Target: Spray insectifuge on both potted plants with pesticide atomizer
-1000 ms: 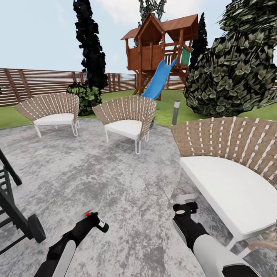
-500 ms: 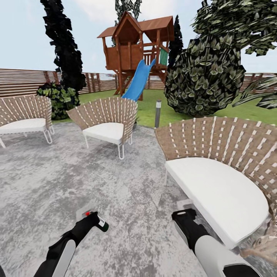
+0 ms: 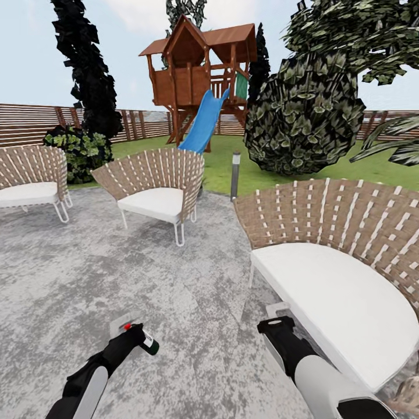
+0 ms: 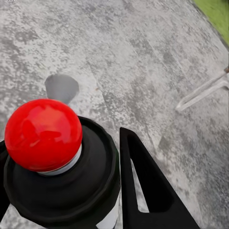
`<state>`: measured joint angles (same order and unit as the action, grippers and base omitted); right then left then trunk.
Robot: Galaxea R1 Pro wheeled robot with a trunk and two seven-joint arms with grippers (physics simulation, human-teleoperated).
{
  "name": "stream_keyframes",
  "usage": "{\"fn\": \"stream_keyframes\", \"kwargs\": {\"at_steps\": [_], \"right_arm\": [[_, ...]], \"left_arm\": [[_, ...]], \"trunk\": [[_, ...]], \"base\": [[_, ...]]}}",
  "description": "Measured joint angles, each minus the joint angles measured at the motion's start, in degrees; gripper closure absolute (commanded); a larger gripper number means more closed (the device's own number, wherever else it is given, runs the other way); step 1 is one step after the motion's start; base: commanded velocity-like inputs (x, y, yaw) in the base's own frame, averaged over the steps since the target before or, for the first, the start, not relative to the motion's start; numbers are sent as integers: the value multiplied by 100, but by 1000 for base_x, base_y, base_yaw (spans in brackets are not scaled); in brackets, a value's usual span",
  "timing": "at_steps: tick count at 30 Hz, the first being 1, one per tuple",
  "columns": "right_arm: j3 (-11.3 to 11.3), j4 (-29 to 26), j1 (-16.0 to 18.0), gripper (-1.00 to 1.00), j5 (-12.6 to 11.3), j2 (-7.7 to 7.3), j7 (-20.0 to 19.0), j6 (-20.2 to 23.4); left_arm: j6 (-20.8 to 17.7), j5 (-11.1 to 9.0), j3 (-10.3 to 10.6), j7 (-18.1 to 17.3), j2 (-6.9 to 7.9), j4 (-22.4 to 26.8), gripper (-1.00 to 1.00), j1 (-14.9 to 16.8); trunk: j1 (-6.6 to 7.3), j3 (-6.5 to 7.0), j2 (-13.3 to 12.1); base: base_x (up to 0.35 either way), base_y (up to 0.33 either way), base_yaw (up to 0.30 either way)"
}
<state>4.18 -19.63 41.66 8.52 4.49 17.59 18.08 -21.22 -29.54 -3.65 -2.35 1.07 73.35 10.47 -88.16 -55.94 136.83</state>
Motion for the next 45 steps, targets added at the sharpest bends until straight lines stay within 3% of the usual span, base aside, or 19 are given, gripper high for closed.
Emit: {"fn": "stream_keyframes", "kwargs": {"at_steps": [13,24,38,45], "right_arm": [[-40,421,0,-100,-18,-5,16,180],[-75,438,0,-100,-26,-74,8,174],[-84,782,0,-100,-30,-444,7,44],[-90,787,0,-100,-33,-511,7,27]], "left_arm": [[4,-15,-5,15,17,-49,100,0],[4,-11,2,6,17,-49,100,5],[13,-6,14,6,17,-49,100,6],[12,-6,22,6,17,-49,100,6]], "trunk": [[0,0,0],[0,0,0],[0,0,0],[0,0,0]], "base": [[315,-91,-13],[283,187,-273],[84,57,-290],[230,-117,-290]]}}
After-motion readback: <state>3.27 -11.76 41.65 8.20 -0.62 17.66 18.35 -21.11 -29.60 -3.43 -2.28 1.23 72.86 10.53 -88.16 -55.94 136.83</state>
